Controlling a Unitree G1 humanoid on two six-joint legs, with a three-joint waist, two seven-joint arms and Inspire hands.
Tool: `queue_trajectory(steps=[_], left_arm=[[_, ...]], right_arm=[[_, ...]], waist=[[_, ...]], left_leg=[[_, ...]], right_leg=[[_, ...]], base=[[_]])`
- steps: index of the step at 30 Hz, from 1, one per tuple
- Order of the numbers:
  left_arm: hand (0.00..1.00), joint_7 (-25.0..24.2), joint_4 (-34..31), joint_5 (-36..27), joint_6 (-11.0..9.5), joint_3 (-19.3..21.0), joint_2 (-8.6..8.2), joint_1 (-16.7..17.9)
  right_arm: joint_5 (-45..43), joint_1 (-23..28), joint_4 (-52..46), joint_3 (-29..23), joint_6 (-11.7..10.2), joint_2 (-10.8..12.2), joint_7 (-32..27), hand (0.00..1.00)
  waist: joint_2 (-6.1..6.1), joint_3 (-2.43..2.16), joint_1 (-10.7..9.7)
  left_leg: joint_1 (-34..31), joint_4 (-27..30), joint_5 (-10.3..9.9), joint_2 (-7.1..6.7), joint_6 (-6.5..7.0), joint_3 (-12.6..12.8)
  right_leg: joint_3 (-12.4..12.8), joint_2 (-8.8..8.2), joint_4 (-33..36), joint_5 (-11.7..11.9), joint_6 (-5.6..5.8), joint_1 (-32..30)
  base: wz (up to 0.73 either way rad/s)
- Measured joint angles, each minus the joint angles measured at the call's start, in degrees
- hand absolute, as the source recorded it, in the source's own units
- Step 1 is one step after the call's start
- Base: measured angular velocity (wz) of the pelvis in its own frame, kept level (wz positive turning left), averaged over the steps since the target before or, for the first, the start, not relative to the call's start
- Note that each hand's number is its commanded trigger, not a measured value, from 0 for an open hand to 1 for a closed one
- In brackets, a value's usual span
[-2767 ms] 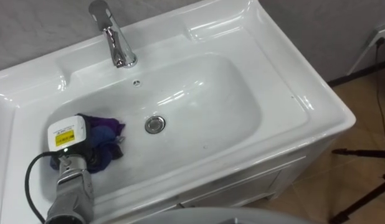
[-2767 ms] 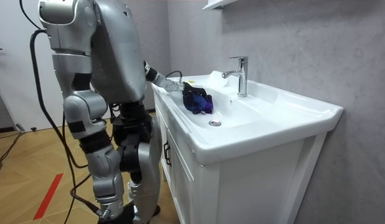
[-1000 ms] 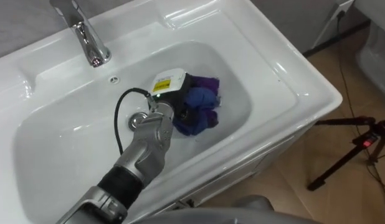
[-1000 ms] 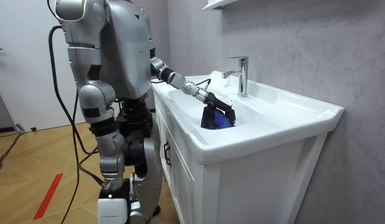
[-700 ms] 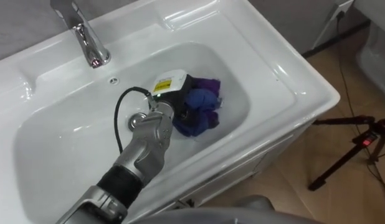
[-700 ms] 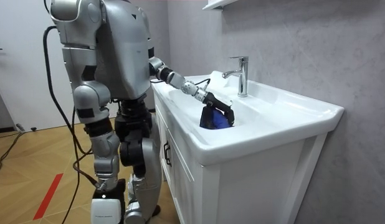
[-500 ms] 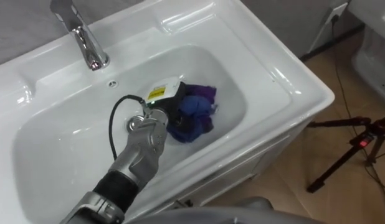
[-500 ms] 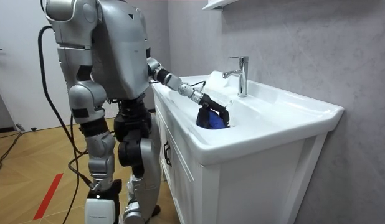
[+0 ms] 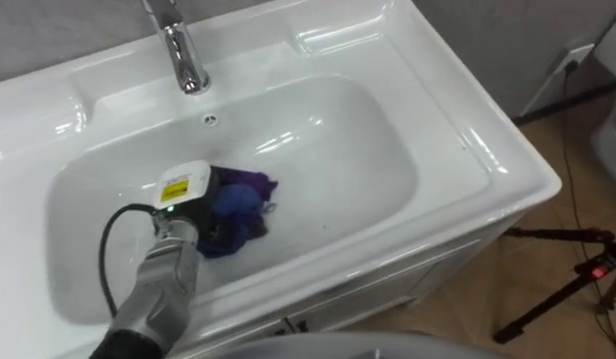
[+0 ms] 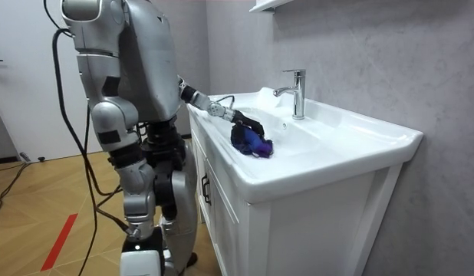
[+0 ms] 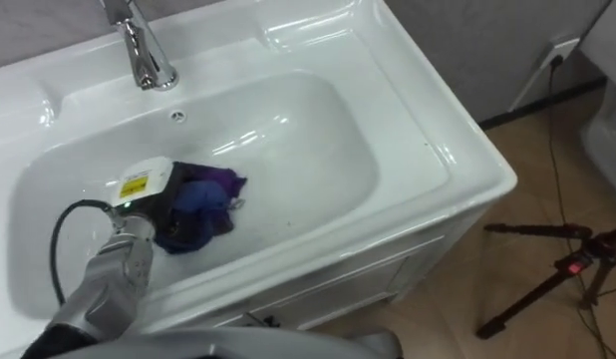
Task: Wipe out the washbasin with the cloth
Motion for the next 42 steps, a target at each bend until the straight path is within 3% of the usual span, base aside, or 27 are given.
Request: queue_trajectory(steps=[4, 8, 11, 14, 17, 19, 21, 28, 35, 42], left_arm=[[1.00, 0.67, -0.13, 5.88, 1.39, 1.00, 0.41, 2.08], [1.00, -0.57, -0.19, 10.02, 2.69, 0.75, 0.48, 2.56], [1.00, -2.91, -1.77, 12.56, 2.73, 0.74, 1.00, 3.04], [1.00, -6.74, -5.25, 13.91, 2.77, 0.87, 2.62, 4.43], [1.00, -11.13, -7.44, 14.91, 2.83, 2.04, 3.04, 4.86], [1.00, -13.07, -7.83, 14.89, 2.87, 2.23, 3.35, 5.08], [1.00, -14.27, -8.37, 14.89, 2.88, 2.33, 3.68, 5.29], [1.00, -18.55, -10.33, 14.93, 2.87, 2.74, 5.24, 5.32], [1.00, -19.89, -12.31, 13.06, 2.83, 4.67, 5.29, 5.23], [1.00, -20.10, -13.26, 10.93, 0.79, 7.89, 5.29, 3.95]], right_arm=[[0.56, -0.35, -0.15, -0.79, -0.50, -1.82, -0.29, 0.00], [0.55, -1.04, -0.05, -0.76, -1.74, -3.17, -0.10, 0.00], [0.58, -0.79, -0.01, -0.78, -2.94, -3.85, -0.07, 0.00], [0.48, -0.78, -0.02, -3.07, -3.67, -4.28, -0.08, 0.00], [0.96, -0.77, -0.01, -4.82, -4.47, -5.24, -0.17, 0.00], [3.02, -0.90, 0.00, -5.89, -6.16, -5.87, -0.19, 0.00], [5.17, -0.97, 0.02, -6.32, -7.64, -5.91, -0.24, 0.00], [10.57, -0.55, 0.25, -6.28, -9.52, -5.93, -0.15, 0.00], [12.58, -0.54, 0.48, -6.26, -10.88, -5.97, 0.03, 0.00], [13.76, -0.53, 0.50, -6.28, -12.02, -5.98, -0.01, 0.00]], waist=[[1.44, 0.02, 1.78], [1.97, 0.05, 2.44], [2.44, 0.22, 3.26], [3.01, -0.09, 3.51], [4.45, -0.12, 4.59], [5.52, -0.08, 4.65], [5.85, -0.02, 4.75], [6.03, 0.08, 4.77], [6.06, 0.22, 4.90], [5.78, 0.93, 4.83]], left_leg=[[0.37, 0.03, 0.00, 0.27, -0.02, 0.00], [0.61, 0.13, -0.01, 0.32, -0.05, 0.06], [0.78, 0.17, -0.05, 0.44, -0.11, 0.07], [0.05, 0.28, -0.09, 0.44, -0.15, 0.28], [-0.88, 1.02, -0.09, 0.48, -0.15, 0.04], [-0.78, 1.04, -0.08, 0.52, -0.15, -0.27], [-0.78, 1.09, -0.08, 0.64, -0.15, -0.26], [-1.27, 1.21, -0.10, 1.00, -0.19, -0.15], [-1.45, 1.57, -0.11, 1.18, -0.20, -0.49], [-2.78, 1.92, -0.30, 1.07, -0.51, -1.71]], right_leg=[[-0.58, 0.13, 0.60, 0.05, -0.08, 0.23], [-0.30, 0.18, 0.37, -0.29, -0.42, 0.56], [0.14, 0.36, 0.00, -0.28, -0.43, 0.62], [0.20, 0.32, -0.05, -0.11, -0.38, -0.28], [0.28, 0.19, -0.24, 0.47, -0.44, -0.67], [0.13, 0.26, -0.27, 0.45, -0.47, -0.45], [0.07, 0.39, -0.37, 0.35, -0.63, -0.39], [-0.12, 0.65, -0.44, -0.08, -1.21, -0.53], [-1.53, 0.59, -0.32, -0.09, -1.23, -0.42], [-2.89, 0.46, -0.29, -0.09, -1.23, -1.15]], base=[[0.00], [-0.04], [-0.04], [-0.04], [-0.06], [0.02], [0.00], [0.00], [0.07], [0.09]])
